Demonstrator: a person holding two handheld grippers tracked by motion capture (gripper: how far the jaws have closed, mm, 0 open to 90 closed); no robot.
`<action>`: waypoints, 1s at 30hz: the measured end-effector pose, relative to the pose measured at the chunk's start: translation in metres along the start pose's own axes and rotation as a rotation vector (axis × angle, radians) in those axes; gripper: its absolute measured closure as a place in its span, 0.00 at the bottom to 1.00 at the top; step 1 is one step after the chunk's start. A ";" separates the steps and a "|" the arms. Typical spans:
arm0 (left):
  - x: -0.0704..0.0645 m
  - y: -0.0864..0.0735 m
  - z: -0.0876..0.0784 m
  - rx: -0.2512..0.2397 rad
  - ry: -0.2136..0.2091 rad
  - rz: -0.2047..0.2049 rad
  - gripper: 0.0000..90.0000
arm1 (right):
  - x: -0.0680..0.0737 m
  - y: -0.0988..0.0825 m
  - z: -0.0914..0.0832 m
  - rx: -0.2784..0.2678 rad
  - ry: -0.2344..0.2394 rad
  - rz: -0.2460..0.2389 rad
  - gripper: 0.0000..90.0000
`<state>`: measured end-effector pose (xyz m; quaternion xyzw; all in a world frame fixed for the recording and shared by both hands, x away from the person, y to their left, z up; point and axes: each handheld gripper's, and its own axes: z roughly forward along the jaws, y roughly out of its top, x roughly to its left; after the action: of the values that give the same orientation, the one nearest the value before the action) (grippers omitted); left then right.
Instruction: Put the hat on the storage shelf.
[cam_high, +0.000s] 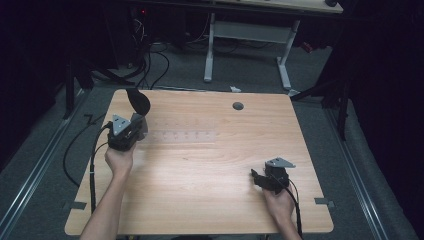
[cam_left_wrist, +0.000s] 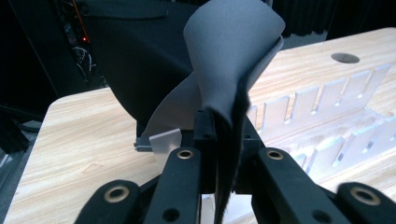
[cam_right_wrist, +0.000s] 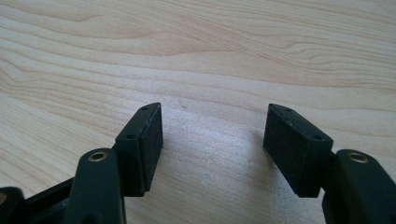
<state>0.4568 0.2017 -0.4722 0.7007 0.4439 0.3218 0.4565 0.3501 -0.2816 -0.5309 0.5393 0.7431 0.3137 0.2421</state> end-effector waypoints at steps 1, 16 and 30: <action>0.000 -0.001 0.000 0.001 -0.004 -0.005 0.88 | 0.000 0.000 0.000 0.000 0.000 0.000 0.42; 0.012 -0.008 -0.007 0.075 -0.015 -0.078 0.42 | 0.000 0.000 0.000 0.000 0.000 -0.001 0.42; 0.015 -0.038 -0.047 0.127 -0.081 -0.129 0.31 | 0.000 0.000 0.000 0.000 0.001 0.000 0.42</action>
<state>0.4103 0.2391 -0.4888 0.7106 0.4888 0.2342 0.4487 0.3502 -0.2817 -0.5309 0.5393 0.7430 0.3141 0.2417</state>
